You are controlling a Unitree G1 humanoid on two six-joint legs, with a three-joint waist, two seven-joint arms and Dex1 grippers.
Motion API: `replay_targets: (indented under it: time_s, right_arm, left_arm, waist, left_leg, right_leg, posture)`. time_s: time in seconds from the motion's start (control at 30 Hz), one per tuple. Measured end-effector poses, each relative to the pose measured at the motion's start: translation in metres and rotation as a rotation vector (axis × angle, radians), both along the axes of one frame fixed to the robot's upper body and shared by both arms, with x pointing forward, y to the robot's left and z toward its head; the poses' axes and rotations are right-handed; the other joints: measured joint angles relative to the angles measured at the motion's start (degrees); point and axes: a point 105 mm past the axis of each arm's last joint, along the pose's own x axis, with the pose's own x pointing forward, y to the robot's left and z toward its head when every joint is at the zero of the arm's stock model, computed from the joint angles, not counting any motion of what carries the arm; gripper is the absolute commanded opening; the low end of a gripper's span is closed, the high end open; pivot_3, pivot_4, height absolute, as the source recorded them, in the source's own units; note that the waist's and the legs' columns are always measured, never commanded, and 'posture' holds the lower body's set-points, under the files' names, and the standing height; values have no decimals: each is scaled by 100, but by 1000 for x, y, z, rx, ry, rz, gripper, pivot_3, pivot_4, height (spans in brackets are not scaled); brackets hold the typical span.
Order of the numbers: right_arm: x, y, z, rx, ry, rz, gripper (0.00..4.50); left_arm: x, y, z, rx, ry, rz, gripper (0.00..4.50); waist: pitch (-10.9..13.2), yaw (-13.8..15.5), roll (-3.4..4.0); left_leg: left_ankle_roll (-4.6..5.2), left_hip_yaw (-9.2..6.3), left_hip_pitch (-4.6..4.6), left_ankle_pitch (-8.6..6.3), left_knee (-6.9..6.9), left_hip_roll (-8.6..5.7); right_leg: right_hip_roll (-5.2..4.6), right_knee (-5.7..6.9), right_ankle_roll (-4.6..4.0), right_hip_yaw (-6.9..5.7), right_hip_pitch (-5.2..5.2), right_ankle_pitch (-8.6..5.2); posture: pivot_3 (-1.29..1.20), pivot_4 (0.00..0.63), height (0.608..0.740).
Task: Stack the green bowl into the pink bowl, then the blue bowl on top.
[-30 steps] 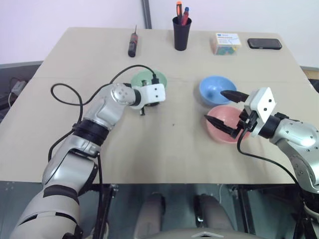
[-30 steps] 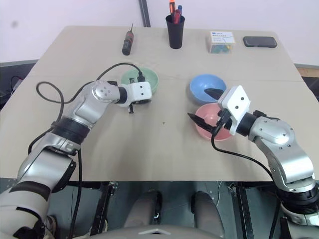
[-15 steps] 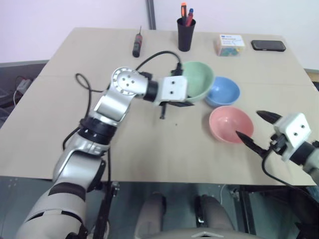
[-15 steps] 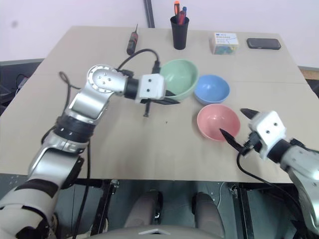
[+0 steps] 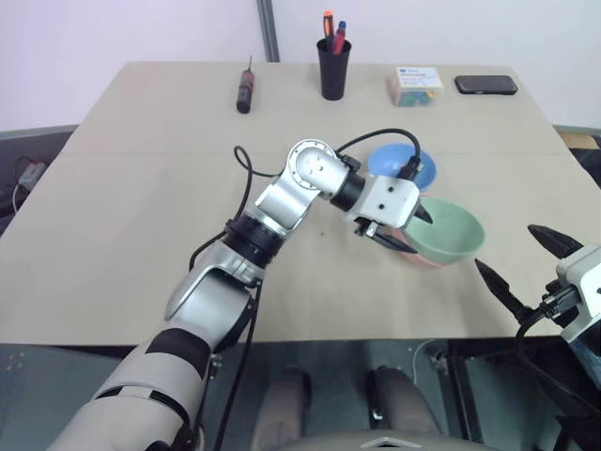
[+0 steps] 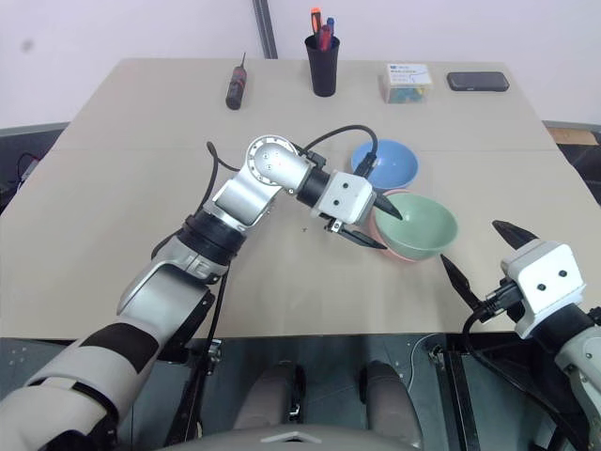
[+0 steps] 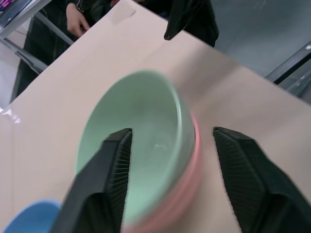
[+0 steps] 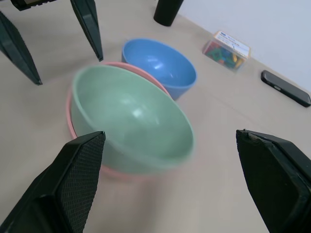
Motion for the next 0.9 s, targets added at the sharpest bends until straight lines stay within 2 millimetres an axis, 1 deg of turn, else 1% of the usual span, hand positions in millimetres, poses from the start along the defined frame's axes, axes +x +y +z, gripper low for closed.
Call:
replay_targets:
  time_s: [0.1, 0.2, 0.3, 0.37, 0.4, 0.43, 0.5, 0.7, 0.8, 0.9]
  right_arm:
    - [6, 9, 2, 13, -6, 38, 4500]
    - [11, 16, 7, 35, -24, 87, 4500]
    - [18, 20, 13, 63, -41, 126, 4500]
    - [24, 23, 17, 63, -46, 159, 4500]
    - [26, 24, 17, 64, -45, 165, 4500]
    - [27, 24, 17, 65, -44, 167, 4500]
    - [30, 27, 16, 74, -36, 185, 4500]
    - [31, 35, 9, 97, -18, 192, 4500]
    - [33, 43, 0, 193, -19, 173, 4500]
    - [37, 43, -10, 197, -8, 154, 4500]
  left_arm:
    - [15, 23, 12, -32, 5, 128, 2684]
    - [33, 48, 17, -29, -26, 259, 2684]
    - [54, 69, 13, -10, -81, 375, 2684]
    - [70, 75, 8, 7, -118, 439, 2684]
    - [76, 74, 8, 18, -142, 451, 2684]
    - [78, 73, 7, 21, -149, 453, 2684]
    - [85, 62, 10, 36, -212, 435, 2684]
    - [88, 39, 16, 33, -260, 374, 2684]
    - [90, 38, 15, 30, -260, 377, 2684]
    - [91, 41, 10, 42, -253, 382, 2684]
  waist:
    - [0, -9, 0]
    - [0, -1, 1]
    - [0, 18, 0]
    - [3, 60, -4]
    - [4, 89, -6]
    - [4, 109, -6]
    - [4, 163, -6]
    - [4, 130, -6]
    - [4, 96, -4]
    - [4, 63, -5]
  left_leg:
    - [0, -4, -1, 0, 0, 1]
    - [0, -6, -1, 0, 0, 1]
    - [0, -7, -3, 0, 1, -1]
    - [0, -13, -9, 0, 5, -3]
    - [0, -15, -12, 0, 6, -4]
    - [0, -16, -14, 0, 6, -4]
    - [1, -16, -18, -1, 6, -5]
    - [3, -13, -19, -2, 3, -5]
    - [3, -13, -13, -2, 3, -3]
    - [3, -9, -13, -2, 5, -4]
  right_leg:
    - [0, 0, 0, -3, -2, 0]
    - [0, 0, 0, -6, -1, 0]
    - [-2, -2, 0, -8, 0, 0]
    - [-4, -3, 0, -14, 0, 0]
    - [-4, -6, 0, -17, 0, 0]
    - [-4, -7, 0, -18, -1, 0]
    - [-4, -10, 0, -19, -2, 0]
    - [-5, -13, 0, -16, -4, 0]
    - [-2, -5, 0, -15, -4, -1]
    - [-4, -4, 1, -13, -4, 0]
  posture:
    - [0, 150, 740]
    - [0, 150, 740]
    - [0, 150, 740]
    - [0, 150, 740]
    - [0, 150, 740]
    - [0, 150, 740]
    - [0, 150, 740]
    - [0, 150, 740]
    - [0, 150, 740]
    - [0, 150, 740]
